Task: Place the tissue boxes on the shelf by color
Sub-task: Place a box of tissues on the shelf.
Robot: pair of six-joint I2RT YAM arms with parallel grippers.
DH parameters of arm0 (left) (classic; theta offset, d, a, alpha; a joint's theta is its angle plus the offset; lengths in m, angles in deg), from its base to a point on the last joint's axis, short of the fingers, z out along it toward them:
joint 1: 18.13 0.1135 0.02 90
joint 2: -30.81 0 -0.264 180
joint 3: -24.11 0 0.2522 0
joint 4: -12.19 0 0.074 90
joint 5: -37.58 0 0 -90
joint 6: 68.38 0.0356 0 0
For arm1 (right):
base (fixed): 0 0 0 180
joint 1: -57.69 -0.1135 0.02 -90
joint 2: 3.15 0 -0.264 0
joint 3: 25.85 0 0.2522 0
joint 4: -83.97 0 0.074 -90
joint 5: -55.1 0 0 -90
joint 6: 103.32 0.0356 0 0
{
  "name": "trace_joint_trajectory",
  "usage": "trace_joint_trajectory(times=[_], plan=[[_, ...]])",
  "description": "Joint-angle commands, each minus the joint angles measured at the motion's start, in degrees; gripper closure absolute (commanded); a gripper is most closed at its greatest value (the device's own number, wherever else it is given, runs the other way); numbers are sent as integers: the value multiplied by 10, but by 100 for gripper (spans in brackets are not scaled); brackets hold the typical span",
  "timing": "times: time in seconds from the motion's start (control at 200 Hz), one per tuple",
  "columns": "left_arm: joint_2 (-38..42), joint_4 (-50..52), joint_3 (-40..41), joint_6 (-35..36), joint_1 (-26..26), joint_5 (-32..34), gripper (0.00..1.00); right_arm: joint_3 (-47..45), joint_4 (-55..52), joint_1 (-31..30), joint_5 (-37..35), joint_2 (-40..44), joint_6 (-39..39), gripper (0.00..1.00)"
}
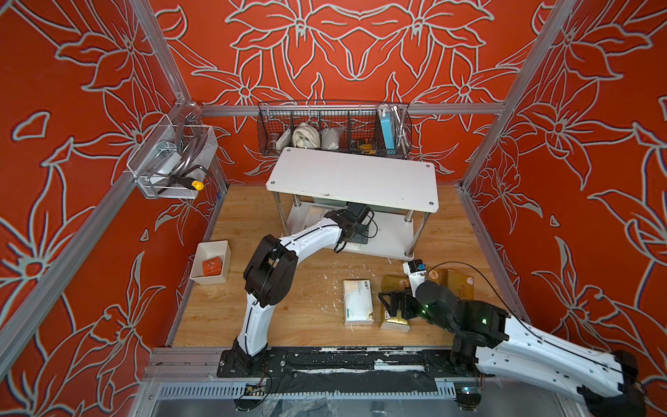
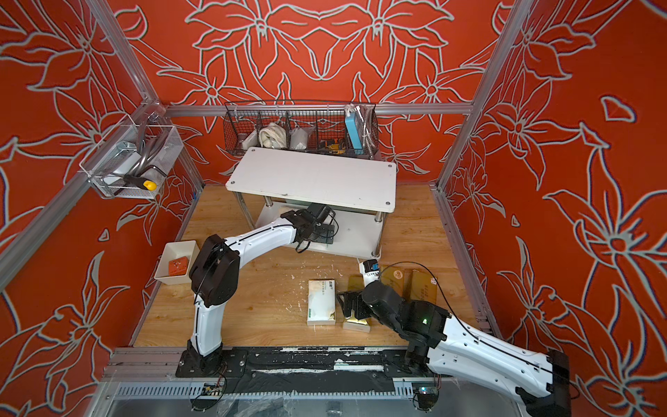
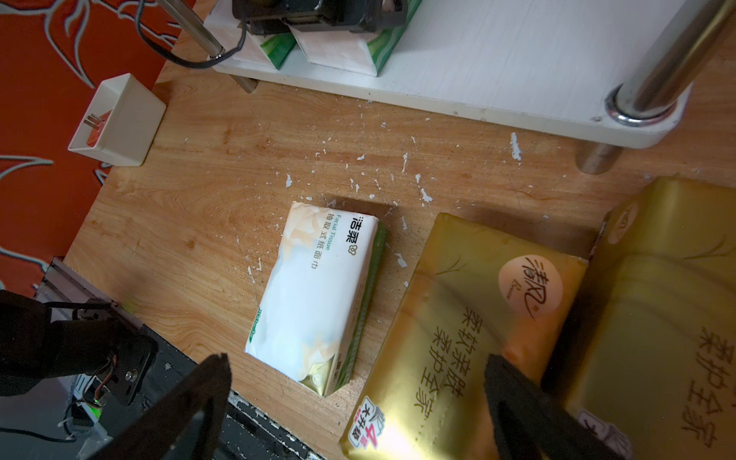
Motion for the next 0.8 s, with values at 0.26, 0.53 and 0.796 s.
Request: trace_joint_trajectory(times=[0.26, 0.53, 0.796], plan=[[66, -3, 35, -4, 1, -19, 1, -9, 2, -3, -12, -8, 3, 1], [70, -4, 42, -13, -7, -28, 1, -9, 2, -2, -13, -10, 3, 1], [67, -3, 42, -17, -17, -27, 1, -9, -4, -1, -16, -5, 2, 1]])
